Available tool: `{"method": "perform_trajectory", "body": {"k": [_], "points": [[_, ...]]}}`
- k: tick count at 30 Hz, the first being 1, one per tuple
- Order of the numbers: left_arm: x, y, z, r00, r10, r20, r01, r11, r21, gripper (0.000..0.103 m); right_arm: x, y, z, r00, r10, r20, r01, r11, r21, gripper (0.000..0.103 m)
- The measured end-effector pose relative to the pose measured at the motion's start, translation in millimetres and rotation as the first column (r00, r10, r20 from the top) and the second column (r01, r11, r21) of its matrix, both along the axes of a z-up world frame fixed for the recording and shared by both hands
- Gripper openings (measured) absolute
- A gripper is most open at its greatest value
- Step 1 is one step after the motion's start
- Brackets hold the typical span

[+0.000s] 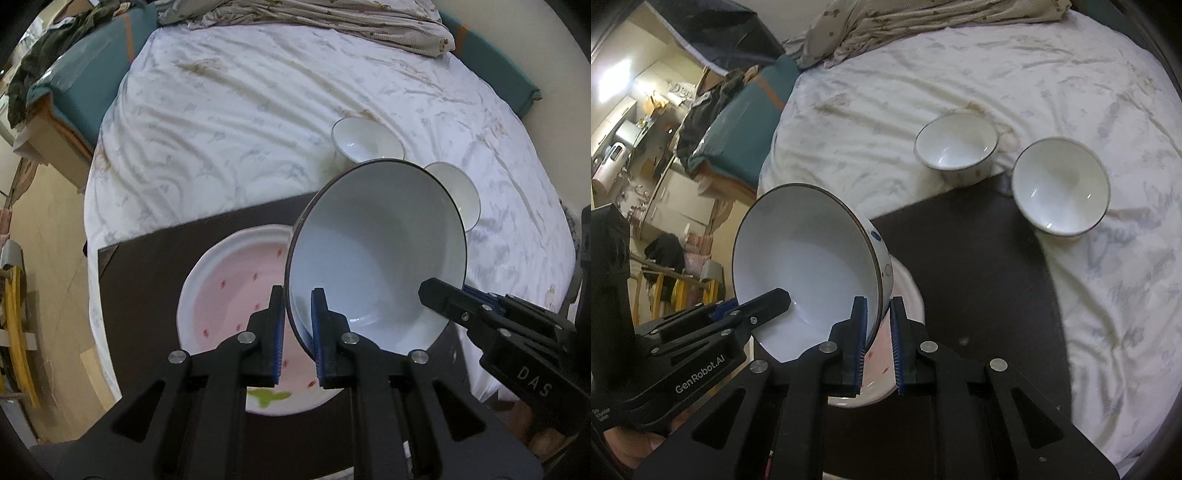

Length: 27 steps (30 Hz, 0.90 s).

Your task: Organize plates and bowls

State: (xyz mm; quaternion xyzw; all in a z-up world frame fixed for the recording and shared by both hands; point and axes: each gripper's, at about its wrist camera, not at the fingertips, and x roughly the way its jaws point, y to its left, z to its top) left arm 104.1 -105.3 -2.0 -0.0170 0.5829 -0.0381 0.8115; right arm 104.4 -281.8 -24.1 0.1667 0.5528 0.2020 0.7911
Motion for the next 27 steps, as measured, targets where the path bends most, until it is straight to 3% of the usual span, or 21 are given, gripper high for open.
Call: {"method": "perform_trajectory", "body": {"k": [14,24,27], "points": [[-22,53,-46,0.998,0.035,-0.056,-0.041,0.993,-0.115,0.01,-18,43,-44,0.996,0.034,-0.087,-0.038,0.998,-0.045,0.014],[-19,66,-78,0.988,0.075,-0.133,-0.092,0.988,-0.126,0.01,-13,61,-73,0.986,0.078,-0.149,-0.094,0.99,-0.101,0.014],[-19,76,-90,0.976,0.101,-0.192,-0.132,0.979,-0.157,0.01,-11,64,-76,0.983,0.088,-0.16,-0.104,0.99,-0.096,0.014]]}}
